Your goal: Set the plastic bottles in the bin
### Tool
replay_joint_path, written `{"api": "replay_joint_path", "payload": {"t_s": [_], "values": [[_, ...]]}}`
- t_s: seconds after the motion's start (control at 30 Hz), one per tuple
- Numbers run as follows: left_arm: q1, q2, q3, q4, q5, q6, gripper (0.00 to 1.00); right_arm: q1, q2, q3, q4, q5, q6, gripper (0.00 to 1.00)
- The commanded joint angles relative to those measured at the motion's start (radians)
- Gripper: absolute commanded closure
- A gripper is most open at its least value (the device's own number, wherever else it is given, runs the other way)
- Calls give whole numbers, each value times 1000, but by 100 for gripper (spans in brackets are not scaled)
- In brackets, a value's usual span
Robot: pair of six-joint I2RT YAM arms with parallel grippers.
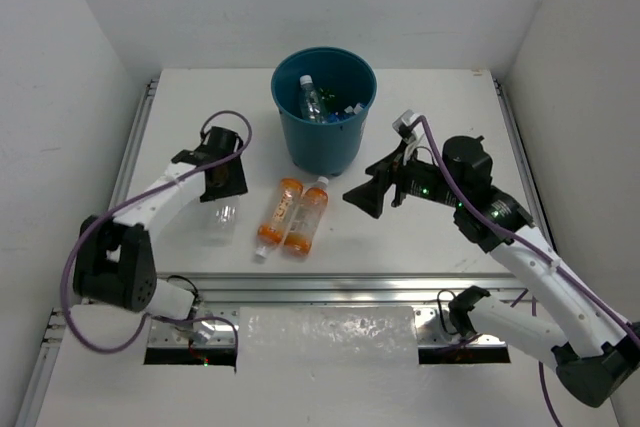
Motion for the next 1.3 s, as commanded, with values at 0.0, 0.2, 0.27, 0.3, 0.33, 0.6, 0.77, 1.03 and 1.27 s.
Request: {"api": "replay_joint_path", "payload": {"t_s": [0.0,0.2,0.27,0.3,0.33,0.6,0.77,1.03,1.27], "values": [[-11,-206,68,28,-9,-47,100,35,8,-62,174,-116,116,1],[-123,-467,114,80,206,-114,100,194,96,-169,538,-187,274,1],[-158,-540,77,189,305,-140,100,251,139,-131,572,-149,273,1],[-181,-557,65,223,352,-152,100,273,165,-111,567,-82,261,1],[-190,-588,34,299,456,-184,100,306,216,-70,552,-52,235,1],[-212,-692,-93,614,777,-331,100,371,348,26,570,117,195,1],[-210,-689,-150,737,862,-393,100,382,367,85,564,193,167,3],[-212,-703,-98,630,767,-344,100,395,367,98,449,392,96,4],[-212,-682,-133,763,848,-398,100,395,377,110,525,231,61,68]]}}
